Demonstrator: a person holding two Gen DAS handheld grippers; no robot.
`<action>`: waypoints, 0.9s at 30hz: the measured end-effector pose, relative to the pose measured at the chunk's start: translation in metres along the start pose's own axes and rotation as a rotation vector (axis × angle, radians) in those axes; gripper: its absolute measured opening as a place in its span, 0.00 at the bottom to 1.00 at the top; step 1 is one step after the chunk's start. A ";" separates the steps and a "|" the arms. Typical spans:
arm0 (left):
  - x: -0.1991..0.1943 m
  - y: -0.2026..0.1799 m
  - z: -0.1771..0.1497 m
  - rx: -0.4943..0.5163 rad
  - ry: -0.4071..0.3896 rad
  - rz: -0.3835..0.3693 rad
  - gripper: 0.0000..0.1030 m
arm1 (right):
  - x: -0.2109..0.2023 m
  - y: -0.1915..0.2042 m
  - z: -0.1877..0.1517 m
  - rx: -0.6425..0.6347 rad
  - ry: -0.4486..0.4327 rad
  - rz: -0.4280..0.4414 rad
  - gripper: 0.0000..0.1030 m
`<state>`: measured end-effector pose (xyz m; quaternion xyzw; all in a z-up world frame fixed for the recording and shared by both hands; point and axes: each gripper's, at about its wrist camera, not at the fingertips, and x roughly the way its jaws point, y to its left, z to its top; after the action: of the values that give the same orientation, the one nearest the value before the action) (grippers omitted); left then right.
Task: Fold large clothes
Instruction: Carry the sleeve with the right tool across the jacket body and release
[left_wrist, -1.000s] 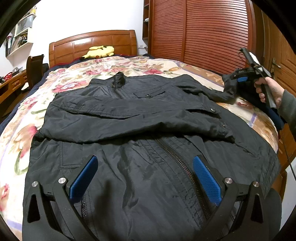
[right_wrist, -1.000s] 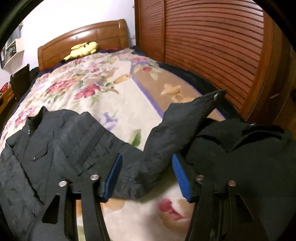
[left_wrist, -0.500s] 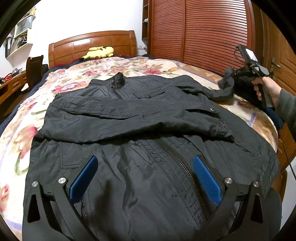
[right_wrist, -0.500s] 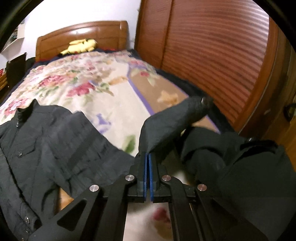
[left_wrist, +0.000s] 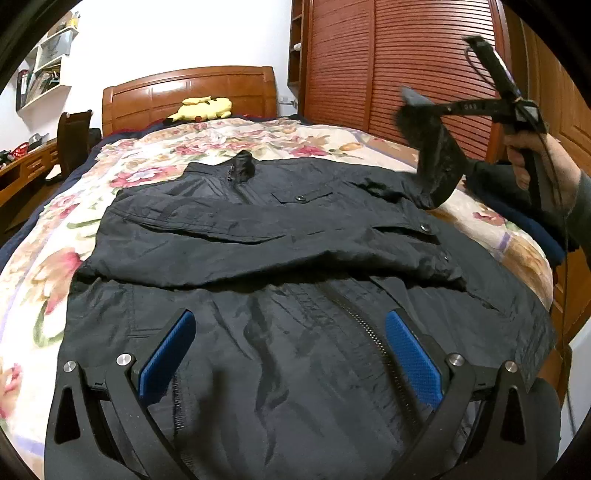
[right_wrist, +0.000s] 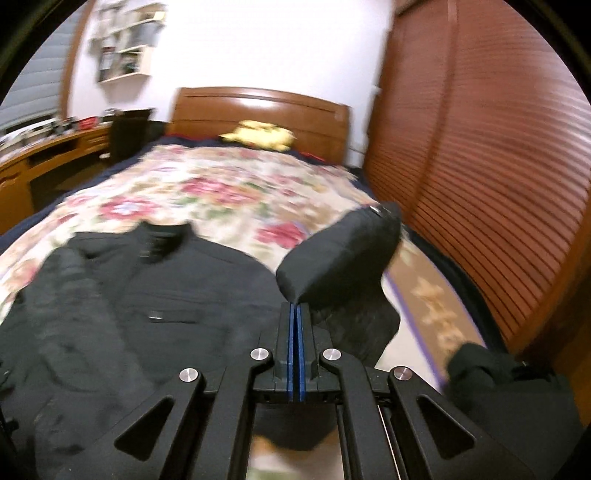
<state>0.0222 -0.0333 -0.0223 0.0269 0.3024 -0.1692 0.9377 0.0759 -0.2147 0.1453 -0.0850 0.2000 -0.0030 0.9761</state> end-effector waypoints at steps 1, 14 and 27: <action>-0.001 0.001 0.000 -0.002 -0.003 0.002 1.00 | -0.007 0.013 0.001 -0.019 -0.014 0.026 0.01; -0.021 0.034 -0.001 -0.056 -0.041 0.046 1.00 | -0.064 0.117 -0.025 -0.182 -0.045 0.300 0.01; -0.035 0.059 -0.004 -0.098 -0.073 0.084 1.00 | -0.071 0.118 -0.012 -0.177 -0.053 0.430 0.01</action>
<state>0.0135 0.0338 -0.0082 -0.0125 0.2744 -0.1157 0.9546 0.0030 -0.0980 0.1426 -0.1258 0.1872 0.2249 0.9479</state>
